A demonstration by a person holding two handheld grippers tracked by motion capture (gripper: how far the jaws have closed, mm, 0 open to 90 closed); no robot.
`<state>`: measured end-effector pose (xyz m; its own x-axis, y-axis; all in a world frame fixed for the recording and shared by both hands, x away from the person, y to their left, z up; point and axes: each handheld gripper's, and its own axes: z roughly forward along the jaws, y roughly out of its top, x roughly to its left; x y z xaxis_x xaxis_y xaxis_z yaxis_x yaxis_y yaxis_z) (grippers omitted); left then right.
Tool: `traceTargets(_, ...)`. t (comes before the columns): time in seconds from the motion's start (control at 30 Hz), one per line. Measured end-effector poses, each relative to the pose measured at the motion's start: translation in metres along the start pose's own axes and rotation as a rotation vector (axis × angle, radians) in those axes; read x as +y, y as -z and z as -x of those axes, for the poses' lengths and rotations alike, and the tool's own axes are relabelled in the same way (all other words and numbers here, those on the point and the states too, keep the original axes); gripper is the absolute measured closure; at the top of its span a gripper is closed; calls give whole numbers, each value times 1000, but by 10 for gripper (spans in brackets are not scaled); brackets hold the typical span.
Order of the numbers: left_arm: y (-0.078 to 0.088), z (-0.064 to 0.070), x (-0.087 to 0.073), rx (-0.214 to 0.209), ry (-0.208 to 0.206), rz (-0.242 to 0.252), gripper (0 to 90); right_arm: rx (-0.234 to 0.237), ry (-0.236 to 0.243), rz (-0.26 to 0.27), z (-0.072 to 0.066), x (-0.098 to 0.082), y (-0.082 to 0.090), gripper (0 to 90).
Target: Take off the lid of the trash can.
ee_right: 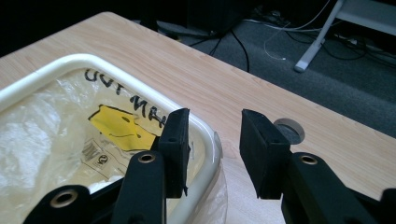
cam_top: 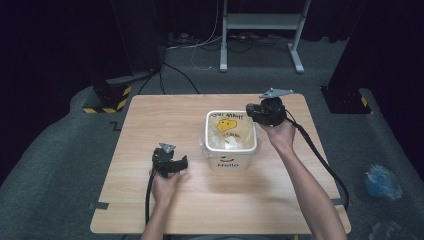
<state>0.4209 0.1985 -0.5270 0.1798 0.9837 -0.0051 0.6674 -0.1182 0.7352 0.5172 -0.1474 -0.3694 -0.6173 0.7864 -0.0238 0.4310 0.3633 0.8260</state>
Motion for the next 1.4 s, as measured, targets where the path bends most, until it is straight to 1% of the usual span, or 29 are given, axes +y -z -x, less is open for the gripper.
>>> traceTargets(0.37, 0, 0, 0, -1, -2, 1, 196, 15, 13, -50, -1, -4, -14, 652)
traceTargets(0.57, 0, 0, 0, 0, 0, 0, 196, 25, 24, -64, 0, -7, -18, 685)
traceTargets(0.8, 0, 0, 0, 1, 1, 1, 196, 24, 33, -68, 0, -9, -20, 713)
traceTargets(1.1, 0, 0, 0, 1, 3, 2, 196, 15, 52, -69, -1, -11, -21, 725)
traceTargets(1.4, 0, 0, 0, 0, 2, 1, 196, 14, 52, -68, 0, -10, -19, 730)
